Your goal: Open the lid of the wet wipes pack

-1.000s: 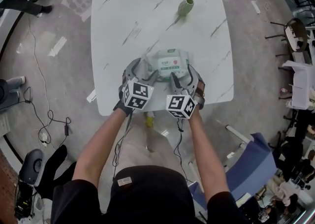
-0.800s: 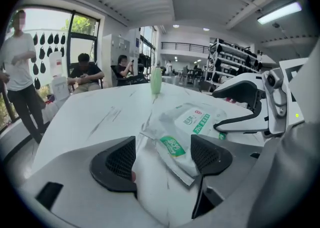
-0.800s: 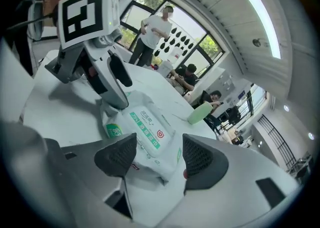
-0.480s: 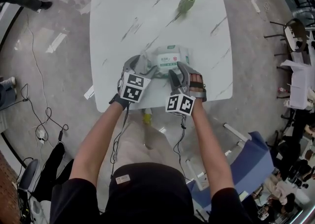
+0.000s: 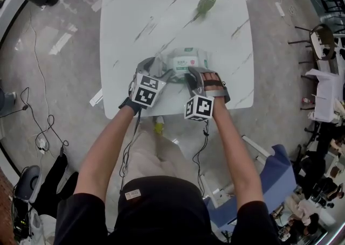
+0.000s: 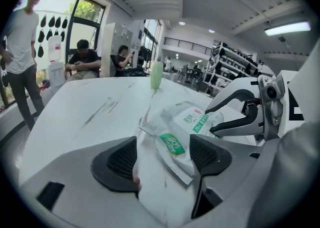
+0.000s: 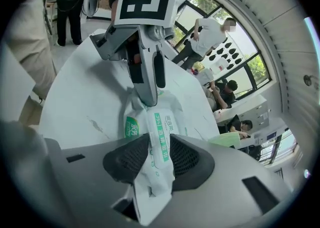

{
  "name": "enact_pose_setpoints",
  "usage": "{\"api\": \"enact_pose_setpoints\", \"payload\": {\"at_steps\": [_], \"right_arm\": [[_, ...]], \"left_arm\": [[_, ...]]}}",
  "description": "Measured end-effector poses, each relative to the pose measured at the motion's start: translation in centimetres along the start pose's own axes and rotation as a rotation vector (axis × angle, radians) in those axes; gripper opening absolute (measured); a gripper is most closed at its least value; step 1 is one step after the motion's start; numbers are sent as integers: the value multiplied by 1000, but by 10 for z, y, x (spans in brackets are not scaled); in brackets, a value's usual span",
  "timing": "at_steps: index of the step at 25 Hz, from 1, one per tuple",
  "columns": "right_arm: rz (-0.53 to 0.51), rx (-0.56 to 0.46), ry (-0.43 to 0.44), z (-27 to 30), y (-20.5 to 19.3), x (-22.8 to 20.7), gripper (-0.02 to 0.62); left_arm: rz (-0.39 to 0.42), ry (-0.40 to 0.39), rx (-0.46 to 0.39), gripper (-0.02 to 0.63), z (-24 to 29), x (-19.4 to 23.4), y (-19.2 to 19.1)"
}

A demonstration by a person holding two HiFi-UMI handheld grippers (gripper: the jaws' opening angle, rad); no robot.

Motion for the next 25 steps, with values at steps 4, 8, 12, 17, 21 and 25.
{"api": "enact_pose_setpoints", "payload": {"at_steps": [4, 8, 12, 17, 21, 25], "right_arm": [[-59, 8, -31, 1, 2, 11, 78], [-115, 30, -84, 2, 2, 22, 28], [-102, 34, -79, 4, 4, 21, 26], [-87, 36, 9, 4, 7, 15, 21], [-84, 65, 99, 6, 6, 4, 20], [-111, 101, 121, 8, 15, 2, 18]], "left_arm": [[13, 9, -15, 344, 1, 0, -2], [2, -7, 0, 344, 2, -1, -1], [5, -7, 1, 341, 2, 0, -2], [3, -15, 12, 341, 0, 1, -3], [0, -19, 8, 339, 3, -1, 0], [8, -14, 8, 338, 0, 2, -1]]}}
Point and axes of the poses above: the fingertips, and each gripper's own axes: z forward along the fingers, x to its left, y out of its top, the point moved 10 cm from there along -z, backward along the fingers, and after that the axes turned 2 degrees about y, right-handed, at the moved point
